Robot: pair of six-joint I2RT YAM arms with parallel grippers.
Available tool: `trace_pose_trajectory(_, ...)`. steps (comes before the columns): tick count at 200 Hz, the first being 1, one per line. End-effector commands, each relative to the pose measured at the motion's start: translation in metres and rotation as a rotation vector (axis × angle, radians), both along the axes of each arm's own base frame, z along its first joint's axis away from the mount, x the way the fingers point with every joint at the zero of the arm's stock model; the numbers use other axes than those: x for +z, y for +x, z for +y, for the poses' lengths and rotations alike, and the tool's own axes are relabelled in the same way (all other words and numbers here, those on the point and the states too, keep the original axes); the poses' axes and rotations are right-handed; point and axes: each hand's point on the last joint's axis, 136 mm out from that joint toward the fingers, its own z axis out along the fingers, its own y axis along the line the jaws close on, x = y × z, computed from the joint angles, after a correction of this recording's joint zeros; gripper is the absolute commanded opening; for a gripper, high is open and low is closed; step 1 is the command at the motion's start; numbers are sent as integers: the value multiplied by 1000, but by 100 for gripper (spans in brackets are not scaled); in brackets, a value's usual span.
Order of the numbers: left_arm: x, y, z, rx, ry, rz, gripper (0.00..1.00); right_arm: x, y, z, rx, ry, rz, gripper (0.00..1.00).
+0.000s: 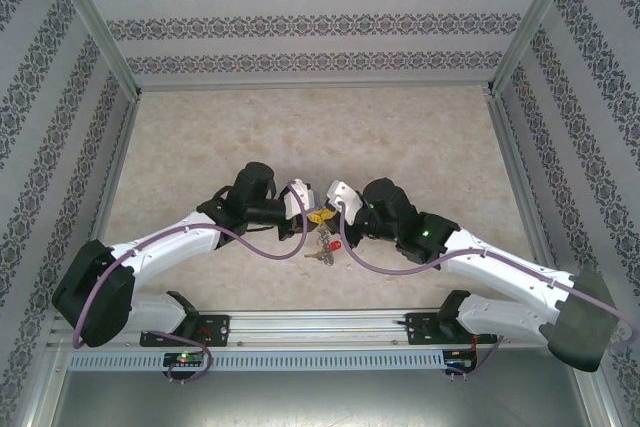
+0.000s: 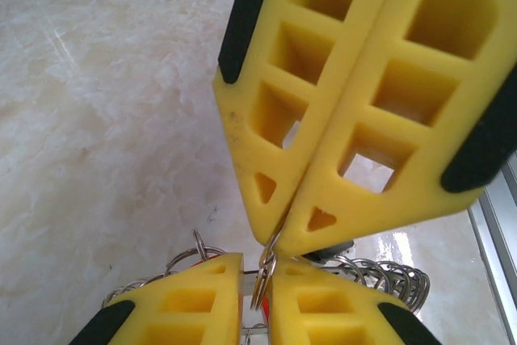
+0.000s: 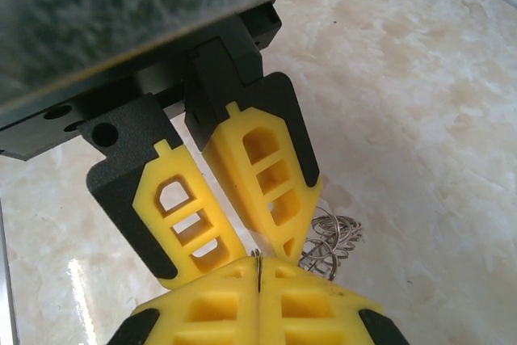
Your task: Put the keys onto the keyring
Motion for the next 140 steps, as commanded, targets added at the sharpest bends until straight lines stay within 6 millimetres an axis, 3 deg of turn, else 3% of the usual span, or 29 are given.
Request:
trace_pose_trajectory(1,24,1,-9,-23,-60,-45,16,14,-4,15,41,57,17,0)
trace_pose_trajectory(52,22,-2,-7,-21,-59,-48,0,11,1,11,3,46,4,0)
trace_pose_trajectory(93,25,-2,-4,-7,-61,-70,0,0,-1,2,-20,8,15,3)
trace_pose_trajectory(140,25,-2,-4,-11,-57,-71,0,-11,-4,5,-9,-10,62,9)
